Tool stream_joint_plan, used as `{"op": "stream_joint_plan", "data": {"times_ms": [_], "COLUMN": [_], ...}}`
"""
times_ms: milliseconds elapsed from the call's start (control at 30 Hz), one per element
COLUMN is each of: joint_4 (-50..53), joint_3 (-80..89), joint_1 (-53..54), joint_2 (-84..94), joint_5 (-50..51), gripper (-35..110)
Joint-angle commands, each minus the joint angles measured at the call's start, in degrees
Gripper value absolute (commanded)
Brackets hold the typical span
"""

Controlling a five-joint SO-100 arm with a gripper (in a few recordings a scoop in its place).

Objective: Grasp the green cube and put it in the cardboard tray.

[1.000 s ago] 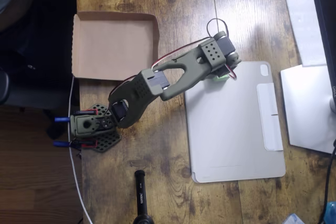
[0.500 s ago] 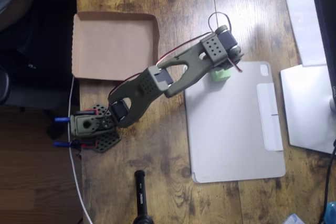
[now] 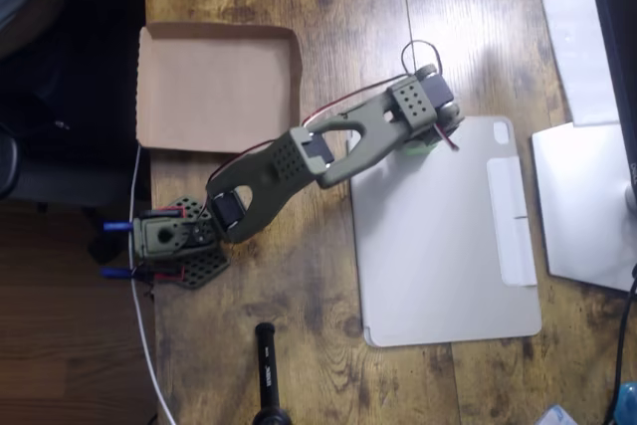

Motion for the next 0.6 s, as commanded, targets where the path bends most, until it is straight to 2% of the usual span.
{"op": "stream_joint_plan", "data": {"times_ms": [0,233,567], "joint_4": [-3.34,-10.63,-10.28], "joint_3": [5.36,14.5,12.83], "joint_1": [0.35,0.62,0.09], "joint_2": [4.13,5.54,8.53], "joint_5": [-0.53,-0.18,-0.62], "gripper": [43,42,41]}}
